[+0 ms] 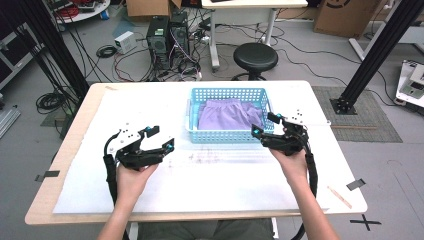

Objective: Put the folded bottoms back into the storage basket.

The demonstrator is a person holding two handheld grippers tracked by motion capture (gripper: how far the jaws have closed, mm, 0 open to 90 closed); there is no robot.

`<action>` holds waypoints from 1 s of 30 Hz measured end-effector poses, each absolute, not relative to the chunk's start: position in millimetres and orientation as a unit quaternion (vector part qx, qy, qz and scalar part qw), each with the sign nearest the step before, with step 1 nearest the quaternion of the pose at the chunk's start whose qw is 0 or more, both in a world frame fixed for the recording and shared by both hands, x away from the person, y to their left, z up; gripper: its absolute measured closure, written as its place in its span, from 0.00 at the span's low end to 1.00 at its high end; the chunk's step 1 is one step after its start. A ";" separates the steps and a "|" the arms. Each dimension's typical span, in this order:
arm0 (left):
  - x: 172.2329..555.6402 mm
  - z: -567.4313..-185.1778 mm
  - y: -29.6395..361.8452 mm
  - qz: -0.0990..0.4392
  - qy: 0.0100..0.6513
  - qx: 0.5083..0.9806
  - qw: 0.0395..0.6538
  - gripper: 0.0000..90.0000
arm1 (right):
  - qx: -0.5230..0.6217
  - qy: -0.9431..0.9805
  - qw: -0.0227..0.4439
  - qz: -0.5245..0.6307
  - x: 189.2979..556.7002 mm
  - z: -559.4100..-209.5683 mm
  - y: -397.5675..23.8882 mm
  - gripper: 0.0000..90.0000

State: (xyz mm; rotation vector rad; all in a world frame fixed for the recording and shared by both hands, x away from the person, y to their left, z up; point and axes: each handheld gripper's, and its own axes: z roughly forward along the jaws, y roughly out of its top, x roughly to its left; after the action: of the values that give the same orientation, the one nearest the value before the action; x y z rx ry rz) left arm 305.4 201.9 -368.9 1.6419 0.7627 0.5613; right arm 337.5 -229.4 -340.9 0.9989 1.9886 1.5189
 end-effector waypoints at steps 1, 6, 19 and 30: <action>304.2 -369.3 202.9 0.244 0.328 0.702 0.583 0.31 | 0.357 0.722 0.224 0.549 335.9 -340.4 -227.7 0.26; 302.4 -369.2 205.7 0.245 0.332 0.697 0.587 0.31 | 0.346 0.730 0.245 0.536 328.9 -339.0 -224.3 0.26; 296.7 -372.7 192.4 0.243 0.330 0.706 0.577 0.31 | 0.365 0.719 0.246 0.538 319.0 -337.4 -244.1 0.26; 289.7 -372.0 197.9 0.242 0.333 0.705 0.578 0.31 | 0.371 0.717 0.242 0.539 321.6 -338.9 -245.9 0.27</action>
State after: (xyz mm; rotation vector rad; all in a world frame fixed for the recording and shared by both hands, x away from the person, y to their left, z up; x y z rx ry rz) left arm 289.7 197.9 -372.0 1.6483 0.7800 0.5660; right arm 321.6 -245.9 -338.9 1.0148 1.9595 1.4723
